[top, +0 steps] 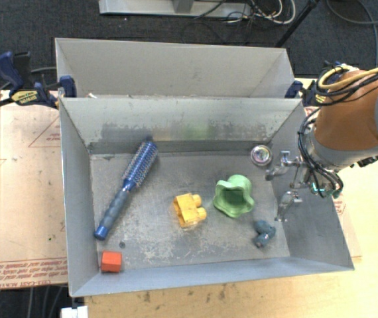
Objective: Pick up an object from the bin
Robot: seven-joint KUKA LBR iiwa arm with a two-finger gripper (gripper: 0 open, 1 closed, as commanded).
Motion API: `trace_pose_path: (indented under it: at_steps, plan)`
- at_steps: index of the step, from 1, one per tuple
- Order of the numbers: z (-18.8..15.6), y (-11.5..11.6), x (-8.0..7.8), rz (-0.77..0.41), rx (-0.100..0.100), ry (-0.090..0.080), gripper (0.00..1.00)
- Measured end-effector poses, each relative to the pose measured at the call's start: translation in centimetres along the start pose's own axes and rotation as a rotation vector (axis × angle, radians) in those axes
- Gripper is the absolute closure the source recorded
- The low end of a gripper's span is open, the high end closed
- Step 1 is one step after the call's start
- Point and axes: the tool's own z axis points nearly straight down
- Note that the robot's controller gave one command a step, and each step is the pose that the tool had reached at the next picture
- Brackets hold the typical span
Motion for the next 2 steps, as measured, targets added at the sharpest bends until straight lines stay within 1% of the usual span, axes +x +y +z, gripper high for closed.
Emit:
trace_pose_path:
  at_steps: [1, 2]
  plan:
    - [6.6, 7.1, -0.3, -0.110, 0.002, -0.010, 0.00]
    - [6.6, 13.2, 0.3, -0.035, 0.005, -0.021, 0.00]
